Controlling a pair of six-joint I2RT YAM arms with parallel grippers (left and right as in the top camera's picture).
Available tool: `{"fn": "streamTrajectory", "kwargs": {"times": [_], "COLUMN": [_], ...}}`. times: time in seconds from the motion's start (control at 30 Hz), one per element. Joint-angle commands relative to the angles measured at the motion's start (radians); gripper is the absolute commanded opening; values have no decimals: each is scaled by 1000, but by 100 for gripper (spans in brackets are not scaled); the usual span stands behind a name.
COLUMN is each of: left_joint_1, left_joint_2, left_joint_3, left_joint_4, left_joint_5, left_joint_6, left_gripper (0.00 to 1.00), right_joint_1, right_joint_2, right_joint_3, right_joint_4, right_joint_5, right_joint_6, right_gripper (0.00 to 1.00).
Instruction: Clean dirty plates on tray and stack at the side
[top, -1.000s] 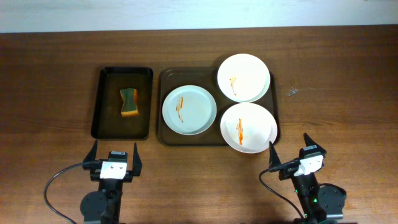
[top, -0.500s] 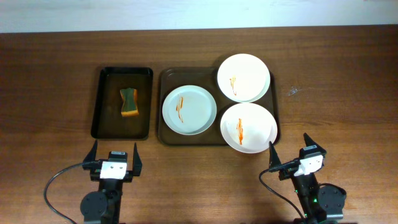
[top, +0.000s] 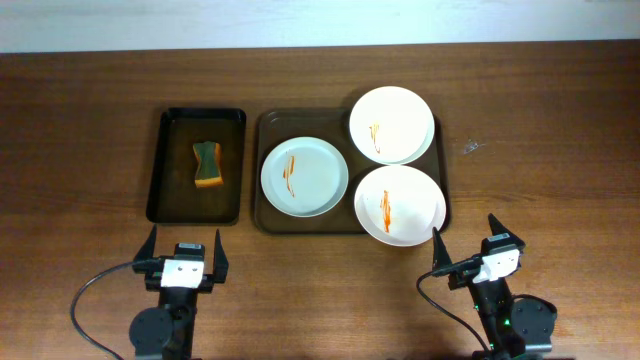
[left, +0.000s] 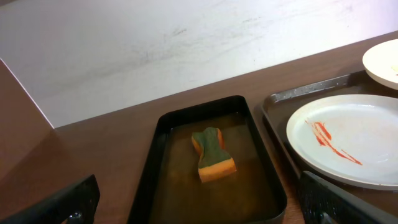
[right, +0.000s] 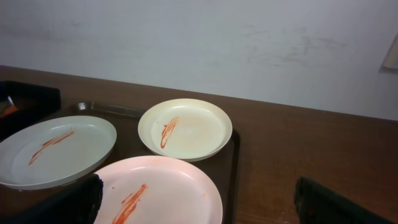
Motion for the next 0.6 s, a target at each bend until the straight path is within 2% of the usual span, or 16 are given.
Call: {"fn": "streamTrajectory", "kwargs": {"times": [0.0,0.4,0.43,0.47,0.57], "left_joint_1": [5,5,5,5,5], "left_joint_2": [-13,-13,-13,-13,10], "left_joint_3": [-11,-11,-11,-11,35], "left_joint_4": [0,1,19,52,61], "left_joint_5": [-14,-5,93,207,259], "left_joint_6": [16,2,-66,-75,-222], "left_gripper": [100,100,100,100,100], "right_joint_1": [8,8,8,8,6], "right_joint_2": [-5,-2,-2,-2,-2], "right_joint_3": [-5,-5,-5,-5,18], "right_joint_4": [-4,-10,18,43,80], "right_joint_5": [-9,10,-46,-61,-119], "right_joint_6": [-6,-6,-6,-1,1], "right_gripper": [98,98,98,98,98]}}
